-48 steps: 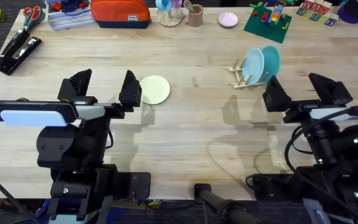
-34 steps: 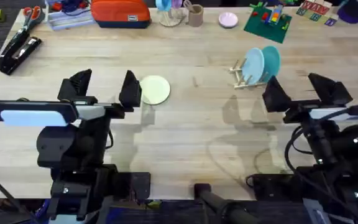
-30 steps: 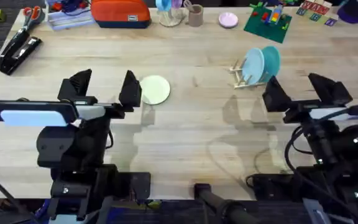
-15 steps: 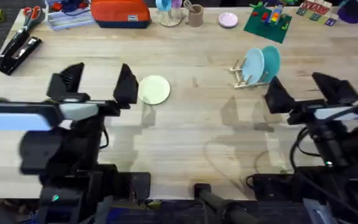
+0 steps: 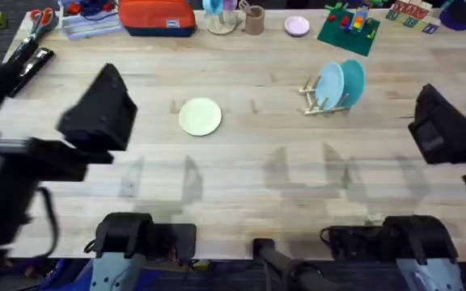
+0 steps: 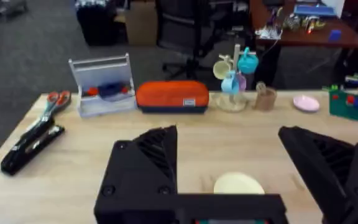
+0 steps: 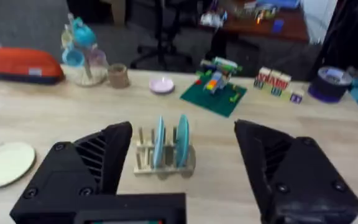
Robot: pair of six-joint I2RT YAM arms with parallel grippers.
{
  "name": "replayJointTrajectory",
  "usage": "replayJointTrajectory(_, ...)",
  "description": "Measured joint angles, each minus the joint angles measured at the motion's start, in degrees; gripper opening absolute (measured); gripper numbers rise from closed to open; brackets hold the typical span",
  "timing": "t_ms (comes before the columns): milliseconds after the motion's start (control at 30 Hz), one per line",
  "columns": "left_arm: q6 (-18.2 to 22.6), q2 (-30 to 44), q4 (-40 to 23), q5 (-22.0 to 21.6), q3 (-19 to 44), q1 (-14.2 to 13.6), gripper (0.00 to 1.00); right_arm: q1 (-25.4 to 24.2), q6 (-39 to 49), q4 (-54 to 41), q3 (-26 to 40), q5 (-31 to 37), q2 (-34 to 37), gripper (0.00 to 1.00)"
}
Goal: Pick up the plates from the table one by one and place each into a slot on the dish rack.
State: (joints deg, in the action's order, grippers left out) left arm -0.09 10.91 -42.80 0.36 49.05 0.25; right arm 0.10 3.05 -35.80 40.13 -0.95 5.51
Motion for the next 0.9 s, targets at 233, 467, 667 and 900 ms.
replayJointTrajectory(233,-0.4,13.9,-14.55,0.26,17.79,0.0,0.994,0.0,0.0,-9.43,10.99,0.0,13.34,0.994)
replayJointTrajectory(467,-0.4,25.91,-25.13,0.75,31.67,0.0,0.994,0.0,0.0,-19.41,25.25,-0.13,29.34,0.994)
replayJointTrajectory(667,-0.42,34.82,-32.12,2.62,39.26,0.0,0.994,0.0,0.0,-31.7,38.48,-0.22,43.27,0.992)
replayJointTrajectory(900,-0.42,44.53,-42.06,3.79,45.59,0.0,0.994,0.0,0.0,-40.89,49.85,-0.26,55.68,0.993)
